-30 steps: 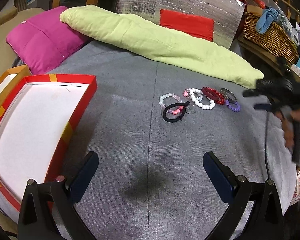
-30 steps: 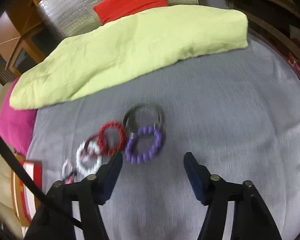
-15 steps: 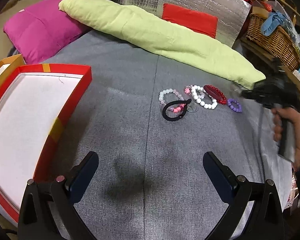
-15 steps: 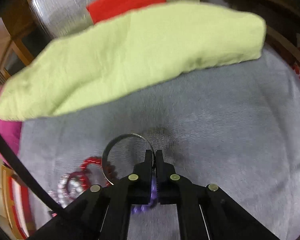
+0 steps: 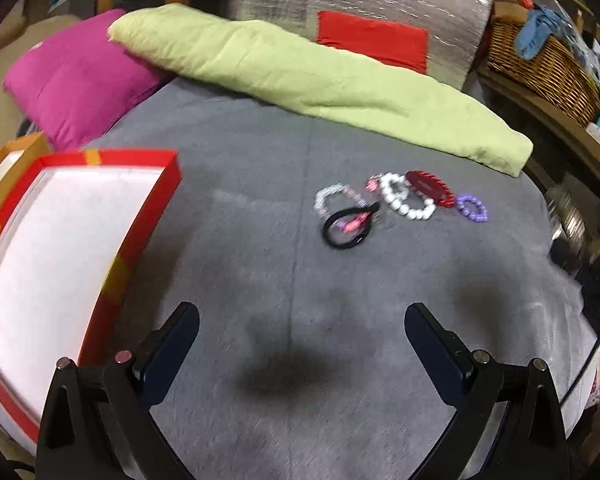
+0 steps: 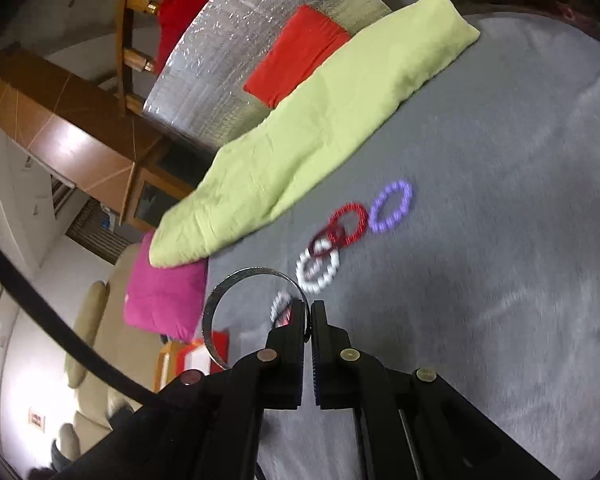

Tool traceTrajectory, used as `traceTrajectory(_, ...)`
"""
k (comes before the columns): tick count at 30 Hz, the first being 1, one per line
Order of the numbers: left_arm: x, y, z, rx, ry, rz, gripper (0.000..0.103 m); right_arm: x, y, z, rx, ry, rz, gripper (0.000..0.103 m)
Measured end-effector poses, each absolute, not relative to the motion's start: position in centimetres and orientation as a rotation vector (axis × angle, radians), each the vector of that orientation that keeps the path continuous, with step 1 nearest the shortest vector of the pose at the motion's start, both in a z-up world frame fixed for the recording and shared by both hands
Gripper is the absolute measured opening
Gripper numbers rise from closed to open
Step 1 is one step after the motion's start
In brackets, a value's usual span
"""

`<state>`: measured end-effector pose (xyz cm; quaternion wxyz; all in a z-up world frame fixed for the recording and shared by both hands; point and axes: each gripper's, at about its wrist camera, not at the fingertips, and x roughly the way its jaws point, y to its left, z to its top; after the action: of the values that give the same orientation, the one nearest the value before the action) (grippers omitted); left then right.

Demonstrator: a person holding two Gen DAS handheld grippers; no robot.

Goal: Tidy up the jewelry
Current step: 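Grasp the silver bangle with the right tool while the left tool grasps the black hair tie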

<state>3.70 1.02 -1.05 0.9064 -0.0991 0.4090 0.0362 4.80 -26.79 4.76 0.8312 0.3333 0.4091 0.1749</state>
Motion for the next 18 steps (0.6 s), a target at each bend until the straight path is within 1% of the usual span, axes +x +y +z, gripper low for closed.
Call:
traceTrajectory(1,4.6,0.7,-0.7,-0.193,0.845,0.059,0.102,4.8,-27.1,4.6,0.706,0.873,0.374,0.004)
traceTrajectory(3,6.5,0.2,-0.2,-0.170,0.844,0.037,0.098,5.2,-27.1,4.2,0.691,0.875,0.366,0.004)
traceTrajectory(8,11.7,-1.8,-0.8,-0.043,0.901,-0.025,0.074,6.1,-28.1,3.1,0.742,0.888,0.387,0.004)
traceTrajectory(9,12.4,-2.1,-1.1,-0.019,0.913,-0.032,0.072,6.3,-28.1,3.0,0.746,0.890,0.391,0.004)
traceTrajectory(11,13.9,-2.6,-1.7,0.011,0.931,-0.047,0.057,6.4,-28.3,2.9,0.750,0.895,0.400,0.004)
traceTrajectory(12,14.4,-2.8,-1.9,0.013,0.939,-0.053,0.053,6.4,-28.3,2.9,0.748,0.897,0.406,0.004)
traceTrajectory(13,15.0,-2.9,-2.1,0.014,0.947,-0.062,0.044,6.5,-28.1,2.8,0.744,0.900,0.412,0.004)
traceTrajectory(14,15.5,-3.1,-2.4,0.022,0.962,-0.068,0.032,6.6,-27.9,2.8,0.743,0.903,0.417,0.004)
traceTrajectory(15,15.9,-3.3,-2.7,0.029,0.974,-0.071,0.023,6.7,-27.8,2.7,0.741,0.906,0.422,0.004)
traceTrajectory(16,16.2,-3.4,-2.9,0.033,0.985,-0.083,0.011,6.8,-27.6,2.7,0.738,0.908,0.425,0.004)
traceTrajectory(18,16.1,-3.6,-2.9,0.052,0.985,-0.097,0.010,6.9,-27.7,2.7,0.742,0.907,0.425,0.004)
